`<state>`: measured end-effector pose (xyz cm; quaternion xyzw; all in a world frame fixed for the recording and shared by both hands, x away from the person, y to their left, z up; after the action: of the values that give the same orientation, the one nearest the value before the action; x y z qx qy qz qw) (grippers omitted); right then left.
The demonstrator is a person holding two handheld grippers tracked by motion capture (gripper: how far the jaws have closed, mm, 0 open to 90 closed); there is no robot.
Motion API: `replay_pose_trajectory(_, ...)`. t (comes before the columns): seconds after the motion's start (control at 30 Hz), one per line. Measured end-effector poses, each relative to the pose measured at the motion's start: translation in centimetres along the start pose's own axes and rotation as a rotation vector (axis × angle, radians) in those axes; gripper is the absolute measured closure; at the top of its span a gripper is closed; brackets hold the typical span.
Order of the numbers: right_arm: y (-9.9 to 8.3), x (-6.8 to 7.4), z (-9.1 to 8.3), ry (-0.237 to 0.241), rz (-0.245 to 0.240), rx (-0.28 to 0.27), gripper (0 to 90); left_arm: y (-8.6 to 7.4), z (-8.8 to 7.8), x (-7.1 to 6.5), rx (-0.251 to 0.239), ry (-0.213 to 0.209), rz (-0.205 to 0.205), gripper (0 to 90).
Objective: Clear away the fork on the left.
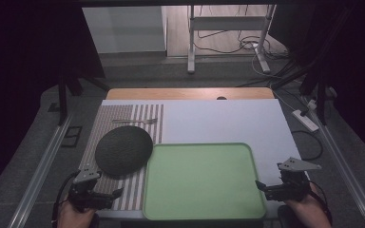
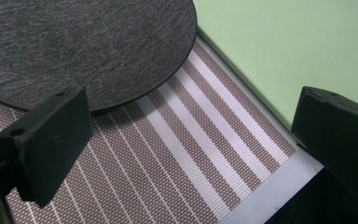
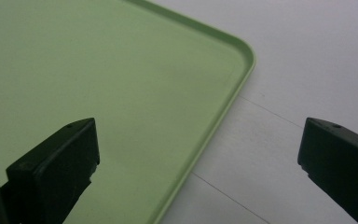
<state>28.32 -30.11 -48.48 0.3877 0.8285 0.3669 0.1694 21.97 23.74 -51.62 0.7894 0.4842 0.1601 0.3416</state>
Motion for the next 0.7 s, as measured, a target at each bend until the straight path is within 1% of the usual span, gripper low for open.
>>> replay_pose_trajectory(0.23,0.02,0.01,0.02,0.000,0.001,0.002,0.0,-0.03,-0.05,0.26,-0.006,-0.020,-0.020,0.0)
replay_pose_trajectory(0.3,0.01,0.00,0.02,0.002,0.001,0.003,0.0,-0.01,0.01,0.26,-0.002,-0.021,-0.022,0.0)
replay_pose_trajectory(0.37,0.00,-0.02,0.00,0.007,0.002,0.002,0.0,0.02,0.13,0.21,0.012,-0.015,-0.016,0.0)
replay_pose_trajectory(0.5,0.00,-0.01,0.01,0.009,0.002,0.003,0.0,0.04,0.18,0.17,0.017,-0.016,-0.013,0.0)
replay_pose_trajectory(0.7,0.00,-0.01,-0.01,0.011,0.001,0.002,0.0,0.03,0.20,0.31,0.017,-0.025,-0.028,0.0)
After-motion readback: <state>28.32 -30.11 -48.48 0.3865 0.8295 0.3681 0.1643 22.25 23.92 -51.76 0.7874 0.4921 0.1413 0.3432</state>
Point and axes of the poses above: each handheld gripper's, and its own axes: z roughly forward along the jaws, y roughly out of its top, x roughly to its left, the point moved 4 cm from there along z, roughly forward along the jaws, and after that the axes turned 4 degrees about y, right-handed, at the moved point
